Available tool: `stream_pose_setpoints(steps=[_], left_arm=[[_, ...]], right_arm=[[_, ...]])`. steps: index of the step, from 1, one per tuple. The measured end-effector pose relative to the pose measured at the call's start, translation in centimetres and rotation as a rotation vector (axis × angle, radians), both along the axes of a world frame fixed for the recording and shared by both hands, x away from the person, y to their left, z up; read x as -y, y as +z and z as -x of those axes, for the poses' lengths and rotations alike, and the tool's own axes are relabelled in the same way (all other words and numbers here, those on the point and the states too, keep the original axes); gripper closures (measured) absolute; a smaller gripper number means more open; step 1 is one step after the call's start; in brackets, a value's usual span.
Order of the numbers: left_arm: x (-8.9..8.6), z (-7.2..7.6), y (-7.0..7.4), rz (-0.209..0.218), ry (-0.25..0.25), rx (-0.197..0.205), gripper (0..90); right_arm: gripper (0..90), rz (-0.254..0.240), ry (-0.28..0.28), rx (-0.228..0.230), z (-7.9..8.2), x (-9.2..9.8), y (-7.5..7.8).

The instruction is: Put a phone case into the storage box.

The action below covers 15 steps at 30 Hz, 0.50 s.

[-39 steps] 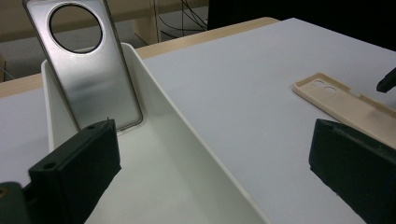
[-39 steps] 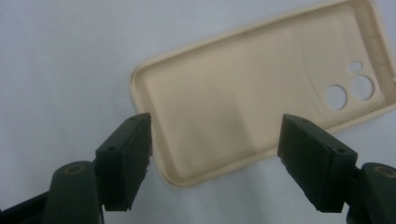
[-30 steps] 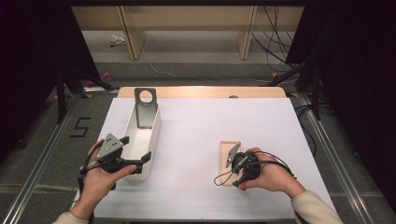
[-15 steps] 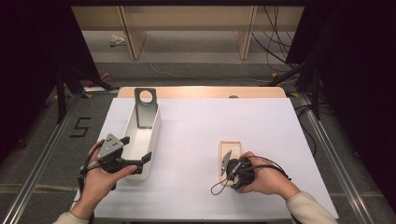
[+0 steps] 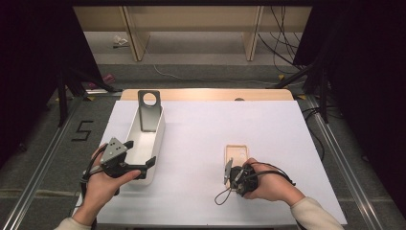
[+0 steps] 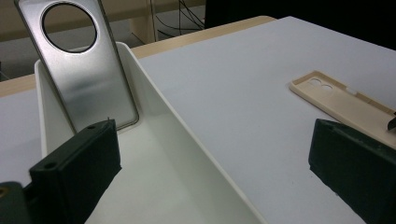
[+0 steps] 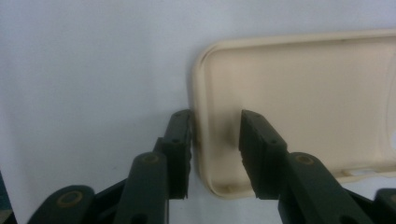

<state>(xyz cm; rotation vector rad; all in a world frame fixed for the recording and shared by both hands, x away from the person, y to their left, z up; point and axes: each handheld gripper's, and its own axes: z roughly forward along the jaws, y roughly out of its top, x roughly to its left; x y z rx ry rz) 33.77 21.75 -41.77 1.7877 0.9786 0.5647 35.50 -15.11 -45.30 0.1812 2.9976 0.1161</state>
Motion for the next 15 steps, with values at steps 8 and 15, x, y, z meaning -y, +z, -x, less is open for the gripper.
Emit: stream_pose_setpoints(steps=[8, 15], left_arm=[[0.16, 0.03, -0.07, -0.001, -0.009, -0.003, 1.8], [0.16, 0.06, -0.04, 0.002, -0.007, 0.0, 2.0]], right_arm=[[77.1, 0.021, 0.027, -0.007, 0.37, -0.32, -0.03], [83.9, 0.032, 0.05, 0.002, 0.57, -0.48, -0.03]])
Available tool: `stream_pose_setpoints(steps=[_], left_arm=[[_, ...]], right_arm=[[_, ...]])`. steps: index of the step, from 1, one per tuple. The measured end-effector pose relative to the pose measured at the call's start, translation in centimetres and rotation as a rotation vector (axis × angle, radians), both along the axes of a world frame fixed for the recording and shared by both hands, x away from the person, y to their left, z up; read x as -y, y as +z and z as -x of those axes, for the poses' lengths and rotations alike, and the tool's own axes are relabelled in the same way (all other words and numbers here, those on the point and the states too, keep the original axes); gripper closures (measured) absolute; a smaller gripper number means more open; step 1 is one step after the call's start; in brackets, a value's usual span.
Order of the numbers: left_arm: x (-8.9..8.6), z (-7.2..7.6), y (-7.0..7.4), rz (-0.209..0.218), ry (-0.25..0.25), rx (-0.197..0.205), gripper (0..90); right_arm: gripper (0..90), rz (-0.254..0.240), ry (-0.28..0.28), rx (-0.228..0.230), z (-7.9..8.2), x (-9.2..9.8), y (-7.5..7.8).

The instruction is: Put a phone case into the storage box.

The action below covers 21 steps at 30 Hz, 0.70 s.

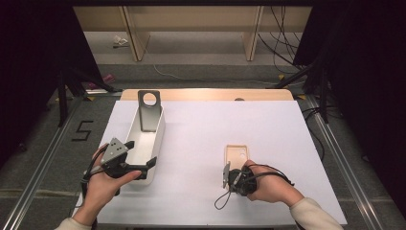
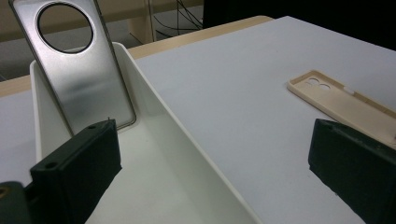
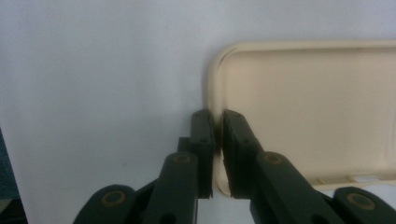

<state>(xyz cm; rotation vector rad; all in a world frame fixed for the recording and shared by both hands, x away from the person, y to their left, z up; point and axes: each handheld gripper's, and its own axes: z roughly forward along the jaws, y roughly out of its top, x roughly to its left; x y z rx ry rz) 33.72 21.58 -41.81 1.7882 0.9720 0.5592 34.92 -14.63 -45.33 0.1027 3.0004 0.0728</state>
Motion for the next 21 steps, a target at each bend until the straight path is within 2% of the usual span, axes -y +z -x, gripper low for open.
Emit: stream_pose_setpoints(steps=[13, 21], left_arm=[[0.0, 0.01, 0.0, 0.001, 0.0, -0.001, 2.2], [-0.1, 0.02, 0.1, 0.0, 0.003, 0.004, 2.3]], right_arm=[[86.4, -0.015, -0.009, -0.013, 0.08, 0.18, 0.07], [86.9, -0.054, -0.005, -0.018, 0.01, 0.69, 0.23]])
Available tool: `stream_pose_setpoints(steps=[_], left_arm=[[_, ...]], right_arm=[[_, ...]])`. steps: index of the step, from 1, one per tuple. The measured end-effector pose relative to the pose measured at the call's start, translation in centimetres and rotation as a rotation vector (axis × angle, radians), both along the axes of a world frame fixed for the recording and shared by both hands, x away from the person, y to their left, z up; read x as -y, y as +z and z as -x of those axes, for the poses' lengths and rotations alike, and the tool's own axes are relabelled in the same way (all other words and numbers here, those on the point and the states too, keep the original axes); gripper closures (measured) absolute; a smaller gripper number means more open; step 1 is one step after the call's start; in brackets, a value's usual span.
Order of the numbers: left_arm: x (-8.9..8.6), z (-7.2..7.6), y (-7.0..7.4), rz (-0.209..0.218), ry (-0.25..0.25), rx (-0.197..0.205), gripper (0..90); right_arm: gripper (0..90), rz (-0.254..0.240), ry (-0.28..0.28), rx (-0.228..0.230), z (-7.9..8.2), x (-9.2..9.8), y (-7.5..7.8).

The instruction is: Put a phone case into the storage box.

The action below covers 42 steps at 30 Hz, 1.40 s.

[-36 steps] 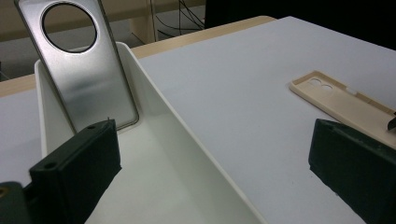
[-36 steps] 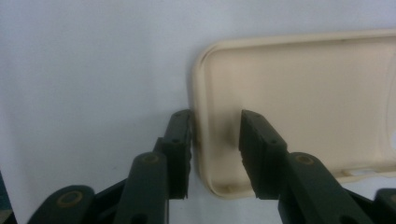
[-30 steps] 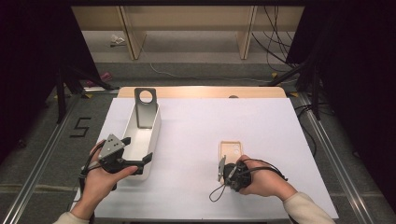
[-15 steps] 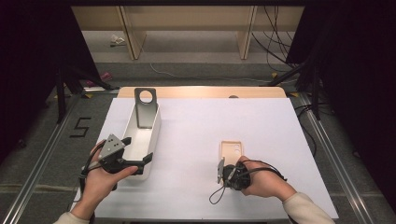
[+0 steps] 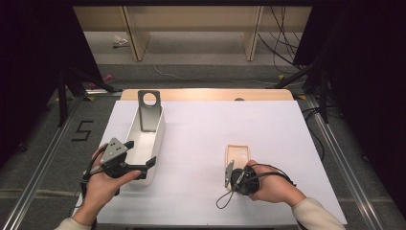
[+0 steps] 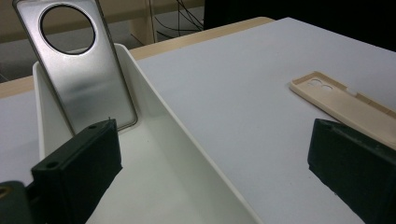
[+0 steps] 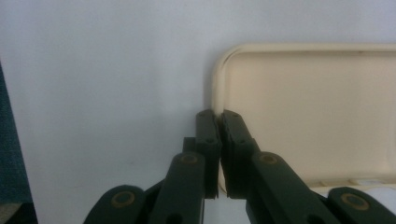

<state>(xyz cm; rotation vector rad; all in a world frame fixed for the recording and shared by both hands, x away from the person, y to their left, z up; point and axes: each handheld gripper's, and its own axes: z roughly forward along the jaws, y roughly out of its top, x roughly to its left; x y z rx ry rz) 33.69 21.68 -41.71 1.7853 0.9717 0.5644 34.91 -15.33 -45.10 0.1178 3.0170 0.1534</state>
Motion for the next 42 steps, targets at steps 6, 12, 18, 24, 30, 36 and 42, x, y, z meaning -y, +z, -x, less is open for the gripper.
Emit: stream_pose_setpoints(steps=[6, 12, 18, 24, 30, 36, 42], left_arm=[[-0.1, 0.0, 0.1, 0.003, 0.003, 0.002, 2.3], [-0.1, 0.0, 0.2, 0.006, 0.004, 0.005, 2.3], [-0.1, 0.0, 0.2, 0.004, 0.002, 0.006, 2.4], [0.0, 0.1, 0.4, 0.005, -0.003, 0.01, 2.7], [0.7, 0.0, 0.9, 0.009, -0.027, 0.025, 3.8], [2.4, -0.5, 1.8, 0.026, -0.058, 0.022, 6.3], [5.1, -1.3, 2.4, 0.005, -0.101, 0.021, 9.0]], right_arm=[[86.9, -0.049, -0.018, 0.023, 0.0, 0.4, 0.7], [87.0, -0.116, -0.041, 0.048, -0.1, 0.7, 1.5], [87.1, -0.219, -0.072, 0.093, -0.2, 1.0, 2.3], [87.1, -0.308, -0.086, 0.145, -0.2, 1.1, 2.9], [87.1, -0.351, -0.086, 0.16, -0.2, 0.9, 2.9], [87.1, -0.379, -0.08, 0.176, 0.0, 0.6, 2.9], [87.1, -0.414, -0.071, 0.178, 0.3, 0.0, 3.0]])
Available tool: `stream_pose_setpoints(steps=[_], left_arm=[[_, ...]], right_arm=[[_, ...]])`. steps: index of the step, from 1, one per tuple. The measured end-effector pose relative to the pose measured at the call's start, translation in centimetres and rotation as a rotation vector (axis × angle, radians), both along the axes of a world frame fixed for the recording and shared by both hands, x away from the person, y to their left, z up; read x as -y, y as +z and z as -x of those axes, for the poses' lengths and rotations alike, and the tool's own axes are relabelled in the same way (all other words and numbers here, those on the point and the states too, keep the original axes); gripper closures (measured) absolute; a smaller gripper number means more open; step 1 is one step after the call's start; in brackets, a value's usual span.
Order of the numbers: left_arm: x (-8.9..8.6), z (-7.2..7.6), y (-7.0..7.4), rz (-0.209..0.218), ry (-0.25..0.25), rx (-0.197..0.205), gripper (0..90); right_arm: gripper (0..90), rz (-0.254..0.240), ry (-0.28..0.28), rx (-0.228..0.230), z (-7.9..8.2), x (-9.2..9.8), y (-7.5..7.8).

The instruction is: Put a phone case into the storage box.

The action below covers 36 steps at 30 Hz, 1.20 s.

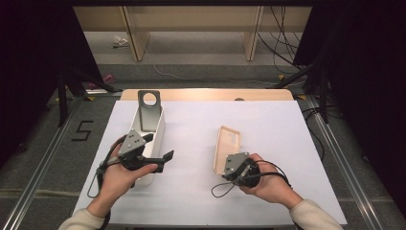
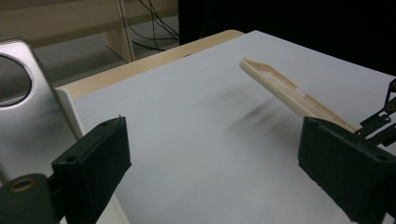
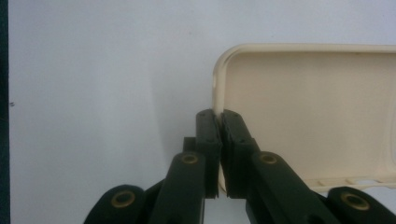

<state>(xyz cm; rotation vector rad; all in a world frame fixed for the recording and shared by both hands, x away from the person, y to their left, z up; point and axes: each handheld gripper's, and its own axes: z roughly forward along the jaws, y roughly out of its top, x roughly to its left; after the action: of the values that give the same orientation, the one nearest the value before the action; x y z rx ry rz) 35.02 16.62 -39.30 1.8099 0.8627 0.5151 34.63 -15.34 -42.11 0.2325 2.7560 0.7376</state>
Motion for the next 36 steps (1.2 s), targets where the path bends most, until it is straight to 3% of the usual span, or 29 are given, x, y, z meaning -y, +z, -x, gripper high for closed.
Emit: stream_pose_setpoints(steps=[10, 18, 28, 36], left_arm=[[4.2, -2.7, 1.2, -0.041, -0.039, -0.078, 13.9], [7.3, -4.7, 1.0, -0.064, -0.074, -0.122, 14.9], [9.9, -6.8, 0.0, -0.059, -0.08, -0.213, 17.5], [11.0, -8.0, -0.2, -0.059, -0.064, -0.25, 26.0]], right_arm=[[87.1, -0.03, 0.019, 0.007, 0.5, -0.9, 0.3], [87.1, -0.044, 0.027, 0.013, 0.9, -1.5, 0.4], [87.4, -0.061, 0.042, 0.034, 1.2, -1.9, 0.8], [87.4, -0.064, 0.048, 0.043, 1.4, -2.2, 1.0]])
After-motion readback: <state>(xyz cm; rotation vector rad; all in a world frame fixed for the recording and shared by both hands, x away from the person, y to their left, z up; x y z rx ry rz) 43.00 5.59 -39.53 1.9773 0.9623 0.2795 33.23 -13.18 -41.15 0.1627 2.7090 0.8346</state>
